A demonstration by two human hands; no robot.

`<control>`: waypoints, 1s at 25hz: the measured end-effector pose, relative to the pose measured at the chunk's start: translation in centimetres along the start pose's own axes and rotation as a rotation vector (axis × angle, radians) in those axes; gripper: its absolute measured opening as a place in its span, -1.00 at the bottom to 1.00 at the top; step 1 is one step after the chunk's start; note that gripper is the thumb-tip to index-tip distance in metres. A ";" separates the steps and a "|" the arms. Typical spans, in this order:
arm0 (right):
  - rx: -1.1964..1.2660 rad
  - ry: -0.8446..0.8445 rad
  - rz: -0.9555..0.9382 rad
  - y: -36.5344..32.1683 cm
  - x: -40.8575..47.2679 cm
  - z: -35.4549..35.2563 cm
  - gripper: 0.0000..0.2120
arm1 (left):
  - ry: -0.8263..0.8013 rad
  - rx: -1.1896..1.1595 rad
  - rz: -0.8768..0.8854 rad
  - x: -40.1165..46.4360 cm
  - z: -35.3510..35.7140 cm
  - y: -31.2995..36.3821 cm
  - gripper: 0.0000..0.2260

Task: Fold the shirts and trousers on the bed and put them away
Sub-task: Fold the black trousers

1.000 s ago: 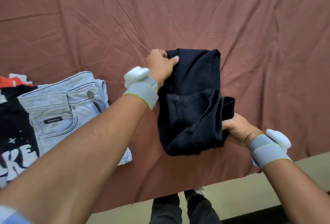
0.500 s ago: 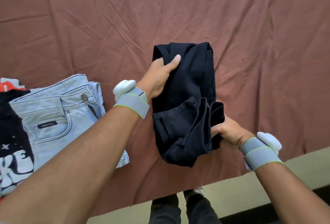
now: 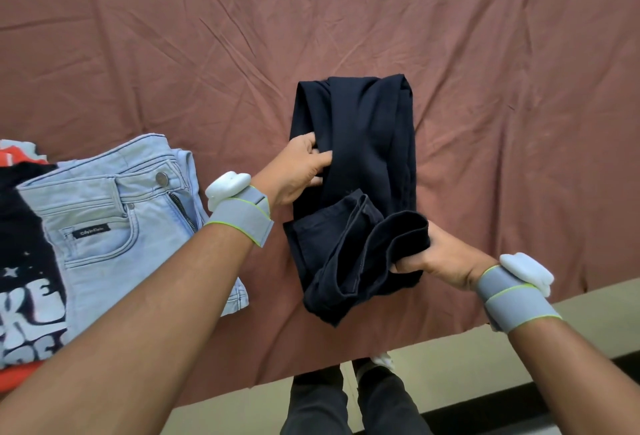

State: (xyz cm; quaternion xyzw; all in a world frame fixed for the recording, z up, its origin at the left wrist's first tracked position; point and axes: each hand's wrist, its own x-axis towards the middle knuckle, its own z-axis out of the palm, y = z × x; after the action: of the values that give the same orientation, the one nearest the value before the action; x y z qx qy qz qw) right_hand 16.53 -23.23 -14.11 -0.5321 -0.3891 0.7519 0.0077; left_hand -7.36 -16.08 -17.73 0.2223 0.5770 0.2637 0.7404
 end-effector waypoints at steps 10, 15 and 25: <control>-0.231 -0.281 -0.083 1.0 -1.9 2.3 -0.44 | 0.178 -0.015 0.144 -0.8 1.7 -1.2 -0.90; -0.529 -0.590 0.069 -4.2 -1.6 -0.7 -0.03 | 0.203 -0.065 0.063 0.1 1.3 0.0 -0.82; 0.197 0.681 -0.078 -7.9 7.5 -1.6 -0.18 | 0.144 -0.125 -0.012 0.4 0.9 -0.2 -0.79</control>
State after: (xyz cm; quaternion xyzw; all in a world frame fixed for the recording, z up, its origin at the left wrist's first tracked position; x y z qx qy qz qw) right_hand 11.40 -13.57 -15.60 -0.7337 -0.3100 0.5644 0.2170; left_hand -6.38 -16.03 -17.94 0.1529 0.6124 0.3099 0.7111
